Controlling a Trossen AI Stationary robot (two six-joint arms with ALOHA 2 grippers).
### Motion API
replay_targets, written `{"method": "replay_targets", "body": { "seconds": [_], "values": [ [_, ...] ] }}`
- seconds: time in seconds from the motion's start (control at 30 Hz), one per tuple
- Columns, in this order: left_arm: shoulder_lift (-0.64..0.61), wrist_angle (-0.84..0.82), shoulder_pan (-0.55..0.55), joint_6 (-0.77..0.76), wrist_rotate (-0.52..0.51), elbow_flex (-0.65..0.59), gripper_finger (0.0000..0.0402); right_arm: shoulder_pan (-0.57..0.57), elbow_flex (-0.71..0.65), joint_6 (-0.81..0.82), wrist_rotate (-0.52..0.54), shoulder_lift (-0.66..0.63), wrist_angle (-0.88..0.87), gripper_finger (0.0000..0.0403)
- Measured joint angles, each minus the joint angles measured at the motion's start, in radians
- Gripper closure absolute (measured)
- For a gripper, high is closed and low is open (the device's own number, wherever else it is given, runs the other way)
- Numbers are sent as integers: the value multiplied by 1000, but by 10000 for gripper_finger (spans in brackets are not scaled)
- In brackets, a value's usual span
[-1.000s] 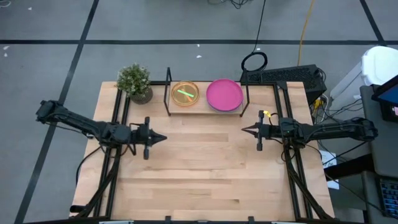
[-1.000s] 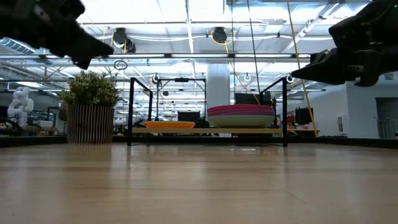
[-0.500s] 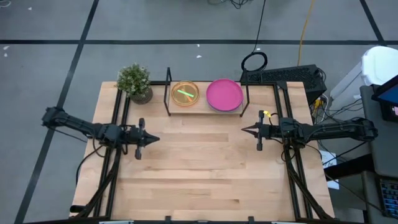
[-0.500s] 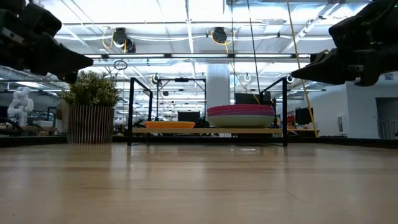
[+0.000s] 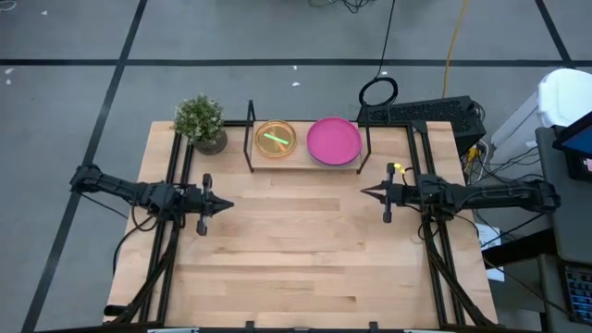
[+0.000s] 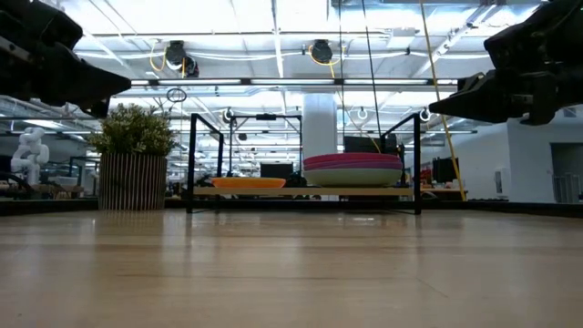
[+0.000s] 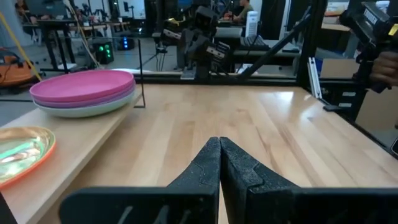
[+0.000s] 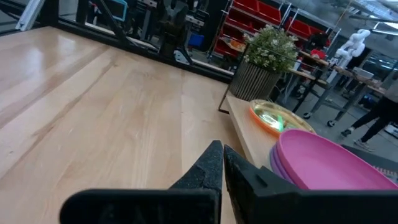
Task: Place and stack plates onto a shelf
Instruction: Return to Home Position
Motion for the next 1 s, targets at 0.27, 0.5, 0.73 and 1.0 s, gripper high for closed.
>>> {"method": "replay_targets", "body": {
  "seconds": [0.27,0.5,0.73,1.0],
  "values": [
    [-15,-3,0,0,-1,0,399,-36,0,5,-112,-133,-88,403],
    [-15,-5,0,-9,-5,0,399,-78,-1,16,-48,-267,-190,403],
    [-15,-5,0,-26,-10,0,399,-106,-1,7,-32,-386,-236,403],
    [-14,-6,0,-34,-13,0,399,-109,-4,15,-96,-436,-225,403]
  ]
}}
